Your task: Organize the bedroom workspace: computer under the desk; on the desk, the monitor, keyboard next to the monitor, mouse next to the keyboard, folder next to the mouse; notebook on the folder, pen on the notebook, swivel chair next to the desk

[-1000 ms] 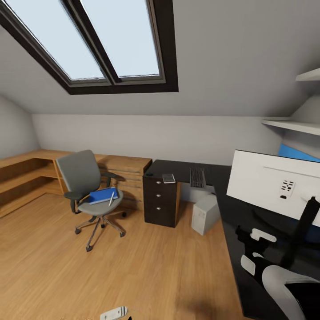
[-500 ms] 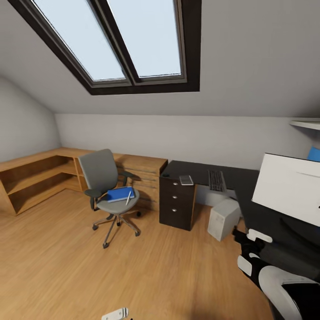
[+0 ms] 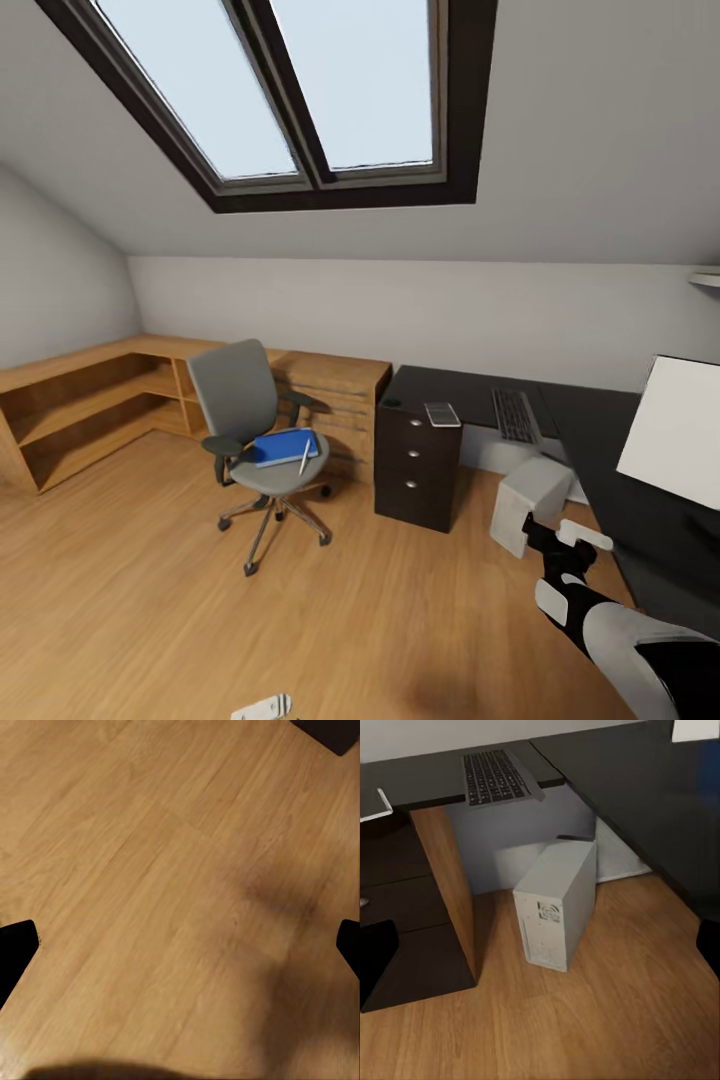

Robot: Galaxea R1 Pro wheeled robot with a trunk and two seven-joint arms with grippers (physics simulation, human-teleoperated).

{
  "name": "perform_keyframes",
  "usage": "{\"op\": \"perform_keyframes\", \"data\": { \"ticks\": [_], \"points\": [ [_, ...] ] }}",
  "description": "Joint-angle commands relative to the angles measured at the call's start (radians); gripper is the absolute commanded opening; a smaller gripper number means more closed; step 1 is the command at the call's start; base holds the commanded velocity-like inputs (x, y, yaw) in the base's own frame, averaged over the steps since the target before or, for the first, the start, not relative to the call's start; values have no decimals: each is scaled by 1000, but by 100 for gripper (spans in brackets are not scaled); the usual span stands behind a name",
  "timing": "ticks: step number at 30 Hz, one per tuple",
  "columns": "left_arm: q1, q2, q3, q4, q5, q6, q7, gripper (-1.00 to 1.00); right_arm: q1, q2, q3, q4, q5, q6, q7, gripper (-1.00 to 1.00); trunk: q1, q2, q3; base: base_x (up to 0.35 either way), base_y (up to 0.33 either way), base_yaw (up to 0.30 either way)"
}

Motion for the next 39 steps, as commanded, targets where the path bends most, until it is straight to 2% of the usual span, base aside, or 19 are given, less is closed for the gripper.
{"op": "perform_keyframes", "data": {
  "ticks": [1, 5, 8, 13, 29, 39],
  "points": [
    [-2, 1, -4, -1, 6, -3, 6, 100, -1, 0, 9, 2, -4, -3, -4, 100, 1, -1, -1, 246, 252, 0],
    [-2, 1, -5, -1, 1, -3, 5, 100, -1, -1, 9, 1, -4, -3, -4, 100, 1, -1, -1, 279, 187, 0],
    [-2, -1, -5, 2, -26, -3, 6, 100, -1, -1, 9, 3, -4, -2, -4, 100, 1, -1, -1, 311, 75, 0],
    [-2, -2, -5, 11, -38, -3, 7, 100, 3, -2, 9, 3, -4, -1, -3, 100, 1, -1, -1, 320, 13, 0],
    [-2, -2, -5, 14, -43, -3, 6, 100, 5, -3, 9, 1, -4, -4, -3, 100, 1, -1, -1, 311, -36, 0],
    [-2, -3, -5, 14, -43, -3, 7, 100, 5, -3, 9, 1, -6, -4, -3, 100, 1, -1, -1, 118, -14, 0]
  ]
}}
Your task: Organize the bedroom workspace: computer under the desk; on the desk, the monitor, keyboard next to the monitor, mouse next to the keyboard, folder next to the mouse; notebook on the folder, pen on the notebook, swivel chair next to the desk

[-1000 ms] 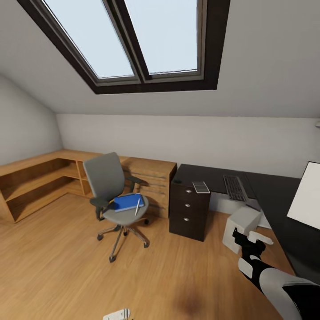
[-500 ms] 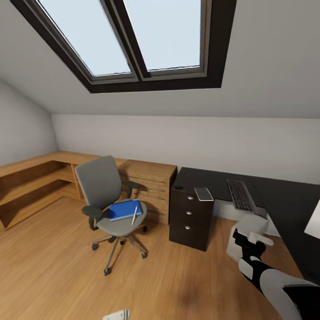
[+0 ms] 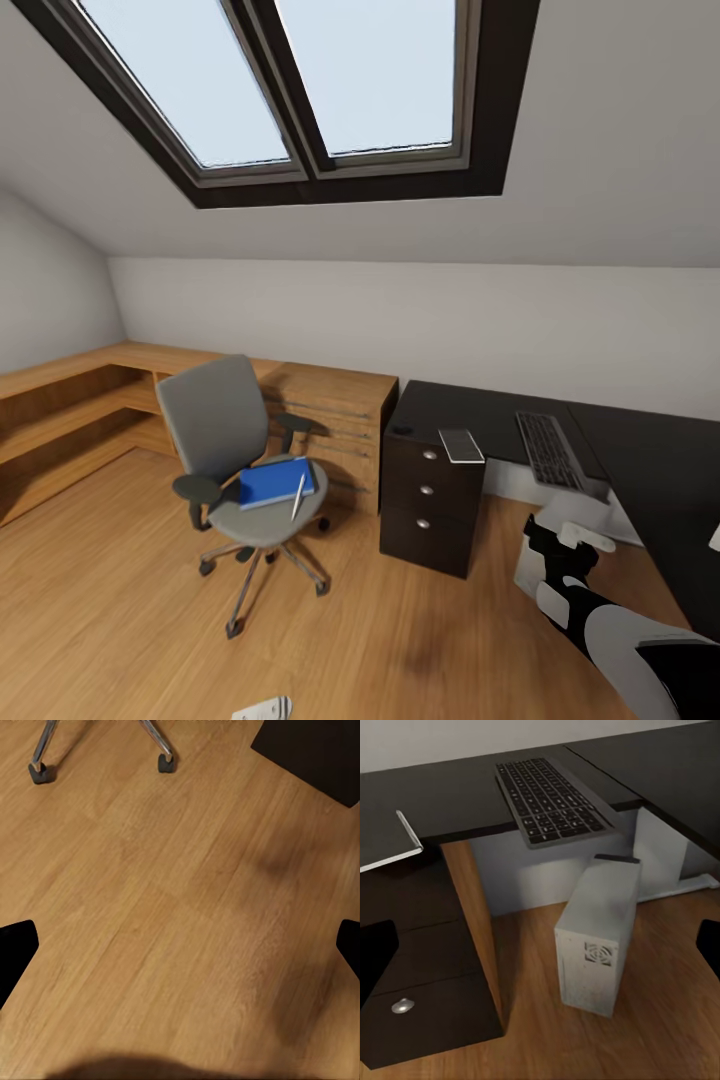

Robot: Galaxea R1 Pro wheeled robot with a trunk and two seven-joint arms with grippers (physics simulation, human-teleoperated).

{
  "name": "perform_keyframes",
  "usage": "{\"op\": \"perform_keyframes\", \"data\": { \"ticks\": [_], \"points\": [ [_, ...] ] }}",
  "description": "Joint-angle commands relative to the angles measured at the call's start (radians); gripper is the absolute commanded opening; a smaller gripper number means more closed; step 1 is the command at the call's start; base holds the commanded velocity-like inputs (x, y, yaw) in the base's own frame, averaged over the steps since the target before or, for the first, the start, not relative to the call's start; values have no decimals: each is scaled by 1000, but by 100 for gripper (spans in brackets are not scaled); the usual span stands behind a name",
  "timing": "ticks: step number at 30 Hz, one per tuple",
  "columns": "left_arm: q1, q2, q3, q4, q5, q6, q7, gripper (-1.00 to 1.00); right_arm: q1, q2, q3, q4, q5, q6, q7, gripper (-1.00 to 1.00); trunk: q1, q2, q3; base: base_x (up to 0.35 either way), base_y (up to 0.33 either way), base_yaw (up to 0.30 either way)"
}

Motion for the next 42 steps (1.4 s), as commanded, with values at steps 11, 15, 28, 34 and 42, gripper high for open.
{"op": "perform_keyframes", "data": {
  "ticks": [11, 15, 28, 34, 42],
  "points": [
    [-2, -54, -5, 50, -77, -6, 10, 100, -28, -79, 10, -309, -4, 463, -62, 100, 0, -1, -1, 174, -1, 0],
    [-2, -63, -4, 65, -123, -8, 11, 100, -102, -123, 7, -699, -3, 1009, -195, 100, 0, -1, -1, 14, 0, 0],
    [-2, -77, -6, 105, -141, -11, 10, 100, -816, -294, 111, -392, 246, 1589, -94, 100, 0, -1, -1, 1, 0, 0],
    [-2, -78, -8, 106, -142, -11, 9, 100, -845, -291, 126, -391, 352, 1595, 11, 100, 0, -1, -1, 157, 0, 0],
    [-2, -80, -9, 107, -141, -11, 9, 100, -851, -300, 129, -385, 373, 1601, 40, 100, 0, -1, -1, 300, 0, 0]
  ]
}}
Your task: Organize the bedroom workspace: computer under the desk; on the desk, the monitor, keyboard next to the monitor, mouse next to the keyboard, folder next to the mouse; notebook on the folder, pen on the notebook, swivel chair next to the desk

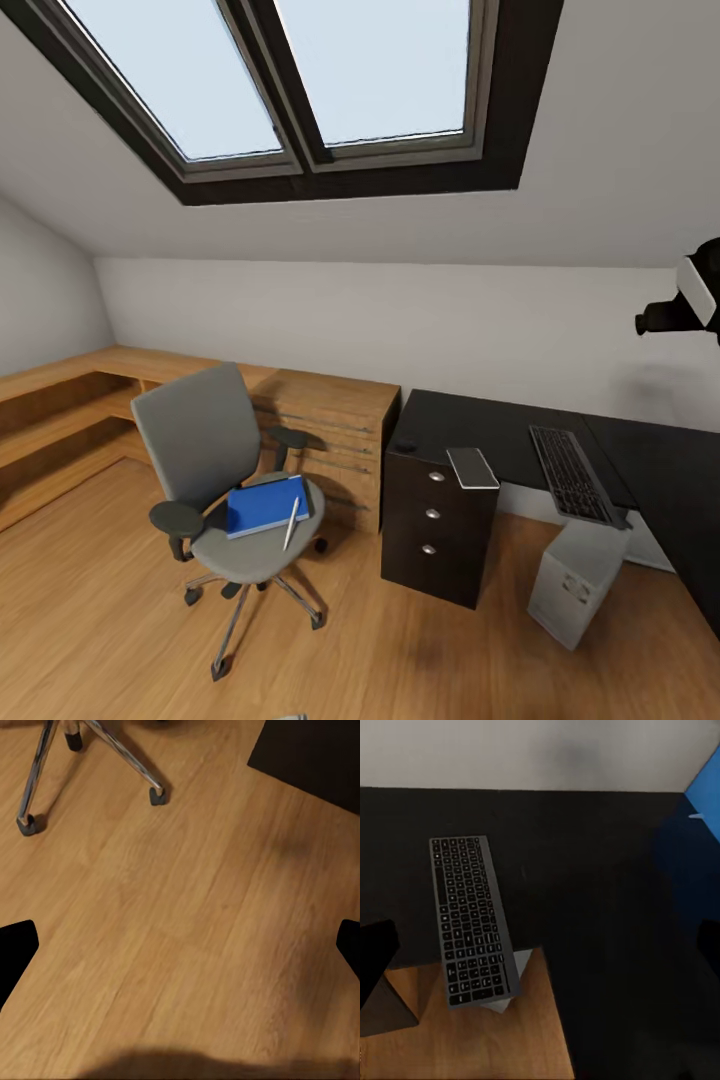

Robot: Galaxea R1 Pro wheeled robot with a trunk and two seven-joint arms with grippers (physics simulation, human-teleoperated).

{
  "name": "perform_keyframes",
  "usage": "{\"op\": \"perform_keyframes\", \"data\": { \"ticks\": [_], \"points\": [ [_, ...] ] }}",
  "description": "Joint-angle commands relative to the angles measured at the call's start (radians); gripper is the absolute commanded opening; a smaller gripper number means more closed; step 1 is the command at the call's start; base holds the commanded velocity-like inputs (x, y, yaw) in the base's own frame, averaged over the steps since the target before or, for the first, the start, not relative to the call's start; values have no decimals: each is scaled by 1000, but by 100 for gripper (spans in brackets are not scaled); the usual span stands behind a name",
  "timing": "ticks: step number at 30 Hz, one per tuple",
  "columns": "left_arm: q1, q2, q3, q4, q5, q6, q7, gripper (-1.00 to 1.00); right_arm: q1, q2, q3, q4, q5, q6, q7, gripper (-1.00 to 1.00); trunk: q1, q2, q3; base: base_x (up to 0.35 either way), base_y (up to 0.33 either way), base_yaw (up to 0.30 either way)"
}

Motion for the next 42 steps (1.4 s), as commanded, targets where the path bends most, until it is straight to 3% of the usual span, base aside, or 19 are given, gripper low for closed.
{"op": "perform_keyframes", "data": {
  "ticks": [1, 11, 15, 27, 33, 42],
  "points": [
    [-2, 1, -6, -1, 9, -4, 6, 100, -1, -9, 7, 3, -6, 5, -3, 100, 1, -1, -1, 323, 0, 0],
    [-2, -1, -4, 4, 13, -1, 8, 100, -1, -73, 6, 32, -5, 5, -2, 100, 1, -1, 0, 302, -33, -180],
    [-2, -1, -3, 6, 13, -1, 8, 100, -1, -115, 7, 58, -5, 1, -1, 100, 1, -1, 2, 164, -13, -274],
    [-2, -6, -4, 7, 11, -1, 6, 100, -1, -163, 7, 106, -6, -5, 1, 100, 1, -1, 6, 20, -61, -283],
    [-2, -15, -6, 8, 10, -2, 6, 100, -1, -203, 7, 142, -10, -9, 27, 100, 1, -1, 9, 0, -88, -284],
    [-2, -17, -7, 8, 10, -2, 6, 100, -1, -211, 10, 131, -5, -10, 92, 100, 1, -1, 10, 0, -5, -109]
  ]
}}
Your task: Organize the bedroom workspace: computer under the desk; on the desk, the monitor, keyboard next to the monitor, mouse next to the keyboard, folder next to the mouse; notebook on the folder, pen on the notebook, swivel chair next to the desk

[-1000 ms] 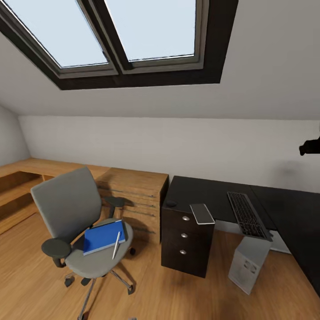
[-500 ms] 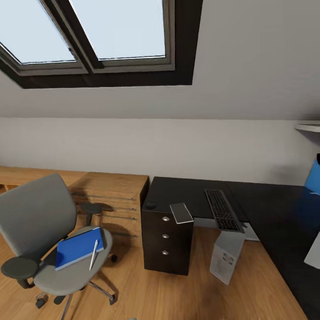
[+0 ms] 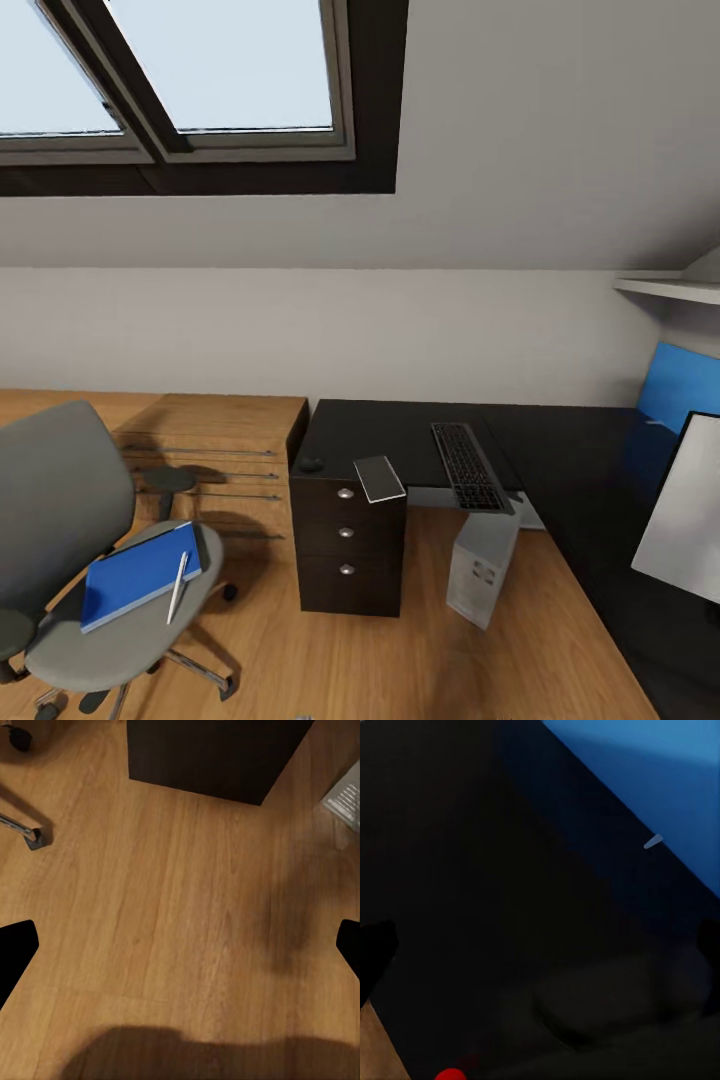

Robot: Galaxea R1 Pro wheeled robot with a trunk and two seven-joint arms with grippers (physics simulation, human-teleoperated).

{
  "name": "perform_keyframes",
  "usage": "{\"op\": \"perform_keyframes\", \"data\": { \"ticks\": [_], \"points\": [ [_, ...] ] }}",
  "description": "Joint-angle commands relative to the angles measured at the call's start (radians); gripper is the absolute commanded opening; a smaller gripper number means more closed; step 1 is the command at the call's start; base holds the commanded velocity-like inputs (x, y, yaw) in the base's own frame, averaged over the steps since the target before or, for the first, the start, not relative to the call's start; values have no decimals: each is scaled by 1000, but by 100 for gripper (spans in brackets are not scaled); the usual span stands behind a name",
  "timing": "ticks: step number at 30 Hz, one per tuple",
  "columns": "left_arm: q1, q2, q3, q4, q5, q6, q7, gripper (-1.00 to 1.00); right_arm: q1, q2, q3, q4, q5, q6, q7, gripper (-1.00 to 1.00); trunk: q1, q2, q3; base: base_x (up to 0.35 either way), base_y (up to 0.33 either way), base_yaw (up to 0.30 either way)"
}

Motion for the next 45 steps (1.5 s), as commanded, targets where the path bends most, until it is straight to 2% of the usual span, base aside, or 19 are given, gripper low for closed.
{"op": "perform_keyframes", "data": {
  "ticks": [1, 5, 8, 11, 25, 32, 35, 42, 45],
  "points": [
    [-2, 1, -6, -1, 8, -4, 7, 100, -1, -1, 3, -2, -7, 4, -5, 100, 0, -1, -1, 0, 0, -5],
    [-2, 2, -6, -1, 8, -4, 7, 100, -1, -3, 4, -5, -6, 4, 2, 100, 0, -1, -1, 124, 0, -1],
    [-2, 1, -6, 0, 8, -4, 7, 100, -1, -26, 9, -4, -6, 2, 40, 100, 0, -1, -1, 215, 0, 0],
    [-2, -1, -6, 3, 8, -4, 7, 100, -1, -32, 26, -4, -2, 1, 51, 100, 0, -1, -1, 84, 0, 0],
    [-2, -5, -6, 5, 10, -4, 7, 100, -1, -33, 41, -5, -2, 2, 61, 100, 0, -1, -1, 10, 0, -5],
    [-2, -5, -7, 5, 9, -4, 7, 100, -1, -33, 41, -6, -3, 2, 73, 100, 0, -1, 2, 0, 0, -184],
    [-2, -5, -7, 5, 9, -4, 7, 100, -1, -34, 47, -14, -1, 2, 154, 100, 0, -1, 4, 0, 0, -253],
    [-2, -10, -9, 5, 7, -4, 7, 100, -1, -49, 121, -104, 9, -9, 338, 100, 0, -1, 7, 0, 0, -273],
    [-2, -17, -10, 5, 7, -4, 7, 100, -1, -50, 126, -105, 8, -35, 358, 100, 0, -1, 9, 0, 0, -277]
  ]
}}
